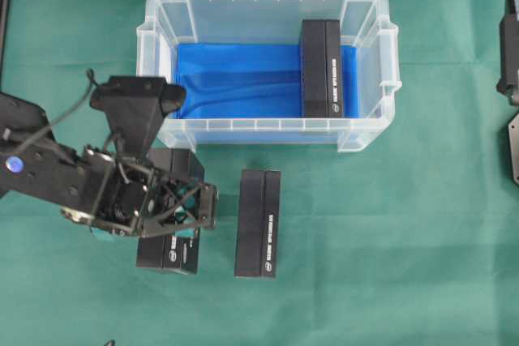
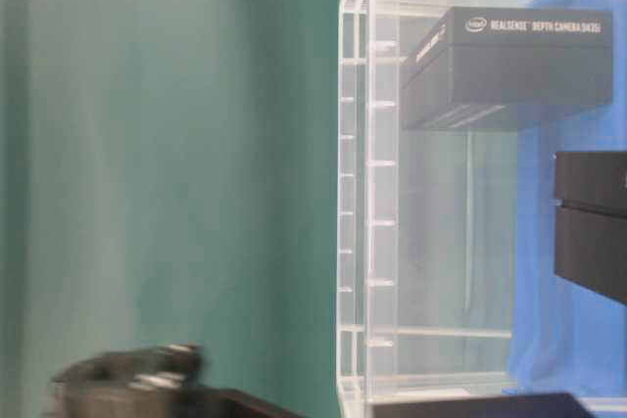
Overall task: Take the box out of the case with the left arm.
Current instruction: 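Pull the held box out over the front-left edge of the case, then lower the held box onto the cloth left of the first box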
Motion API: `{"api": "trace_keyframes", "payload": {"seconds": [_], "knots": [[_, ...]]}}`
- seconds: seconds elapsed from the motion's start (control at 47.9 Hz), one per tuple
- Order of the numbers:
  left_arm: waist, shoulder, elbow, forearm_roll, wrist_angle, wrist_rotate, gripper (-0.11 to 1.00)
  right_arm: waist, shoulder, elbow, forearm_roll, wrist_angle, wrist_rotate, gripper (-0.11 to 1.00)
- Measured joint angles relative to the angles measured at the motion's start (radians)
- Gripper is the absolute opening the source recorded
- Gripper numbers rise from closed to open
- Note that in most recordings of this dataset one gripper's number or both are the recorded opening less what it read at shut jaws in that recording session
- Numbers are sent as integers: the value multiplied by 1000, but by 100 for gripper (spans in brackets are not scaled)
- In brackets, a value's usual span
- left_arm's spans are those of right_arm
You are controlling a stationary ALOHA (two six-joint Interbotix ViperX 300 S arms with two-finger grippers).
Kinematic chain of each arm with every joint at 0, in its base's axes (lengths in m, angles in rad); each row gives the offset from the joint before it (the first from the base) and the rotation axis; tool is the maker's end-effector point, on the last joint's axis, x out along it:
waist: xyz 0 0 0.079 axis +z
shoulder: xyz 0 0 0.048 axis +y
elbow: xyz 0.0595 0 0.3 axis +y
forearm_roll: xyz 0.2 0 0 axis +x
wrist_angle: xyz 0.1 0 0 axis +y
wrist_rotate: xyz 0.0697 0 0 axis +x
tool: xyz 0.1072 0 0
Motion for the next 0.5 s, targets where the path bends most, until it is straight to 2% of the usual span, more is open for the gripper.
{"api": "trace_keyframes", "payload": {"seconds": [0.271,0.501], "knots": [[-41,78,89,-9,-141,0,61,0,0,0,0,-2,0,3],[-55,123,114,-12,-169,-6,61,0,0,0,-2,0,2,3]]}}
